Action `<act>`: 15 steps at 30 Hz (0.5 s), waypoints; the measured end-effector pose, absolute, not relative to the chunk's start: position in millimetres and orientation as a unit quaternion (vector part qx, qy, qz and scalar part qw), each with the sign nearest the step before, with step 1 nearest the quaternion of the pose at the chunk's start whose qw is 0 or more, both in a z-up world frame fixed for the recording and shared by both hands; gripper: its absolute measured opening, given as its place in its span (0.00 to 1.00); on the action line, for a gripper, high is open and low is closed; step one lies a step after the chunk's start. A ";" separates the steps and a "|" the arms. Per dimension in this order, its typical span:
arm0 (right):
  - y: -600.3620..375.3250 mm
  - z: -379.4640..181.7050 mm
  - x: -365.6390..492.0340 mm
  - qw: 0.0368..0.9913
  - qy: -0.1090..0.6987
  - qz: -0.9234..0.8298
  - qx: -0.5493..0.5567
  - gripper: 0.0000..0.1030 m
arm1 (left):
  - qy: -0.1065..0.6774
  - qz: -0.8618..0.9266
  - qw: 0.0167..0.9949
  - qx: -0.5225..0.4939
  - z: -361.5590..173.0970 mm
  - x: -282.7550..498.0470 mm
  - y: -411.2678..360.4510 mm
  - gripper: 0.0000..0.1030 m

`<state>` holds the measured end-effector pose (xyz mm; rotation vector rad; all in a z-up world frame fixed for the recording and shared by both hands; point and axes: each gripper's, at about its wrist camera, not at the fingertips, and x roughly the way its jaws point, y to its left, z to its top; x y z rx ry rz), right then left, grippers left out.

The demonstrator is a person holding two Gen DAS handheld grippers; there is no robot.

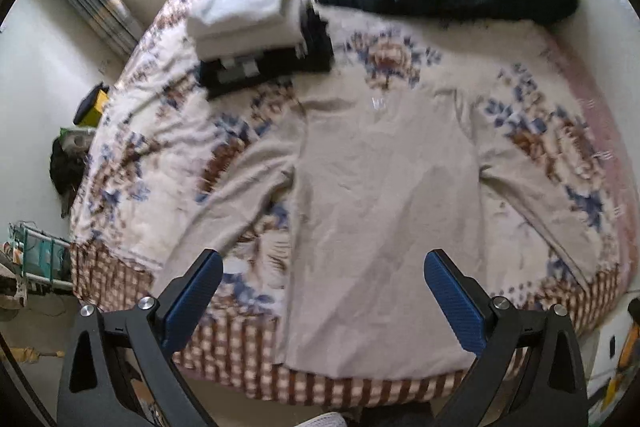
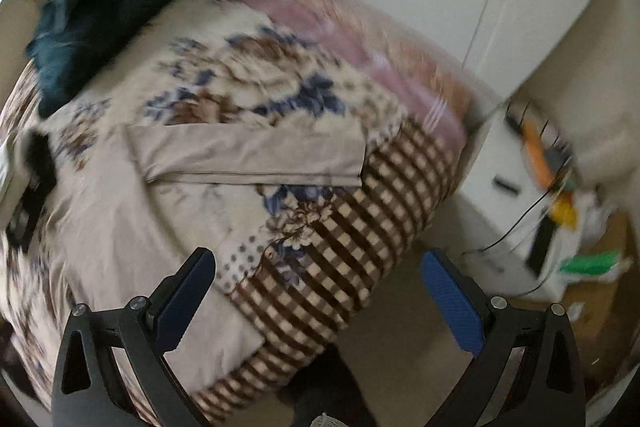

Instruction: Fold small clothes

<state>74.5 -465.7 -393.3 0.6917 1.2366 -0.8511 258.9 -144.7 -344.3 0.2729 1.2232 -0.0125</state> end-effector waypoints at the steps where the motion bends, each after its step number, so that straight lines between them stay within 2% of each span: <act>1: -478.6 -412.9 73.6 0.667 0.550 -0.381 0.327 1.00 | 0.580 -0.002 0.804 0.128 -359.2 265.6 -150.1 1.00; 4: -519.4 -477.3 61.8 0.625 0.532 -0.399 0.409 1.00 | 0.603 0.008 0.786 0.138 -405.7 280.3 -166.8 1.00; 10: -561.2 -555.4 29.5 0.561 0.463 -0.436 0.530 0.96 | 0.638 0.019 0.757 0.144 -485.8 303.3 -185.8 1.00; 15: -577.9 -614.6 26.9 0.512 0.391 -0.445 0.622 0.73 | 0.653 0.021 0.743 0.147 -531.2 318.5 -200.6 1.00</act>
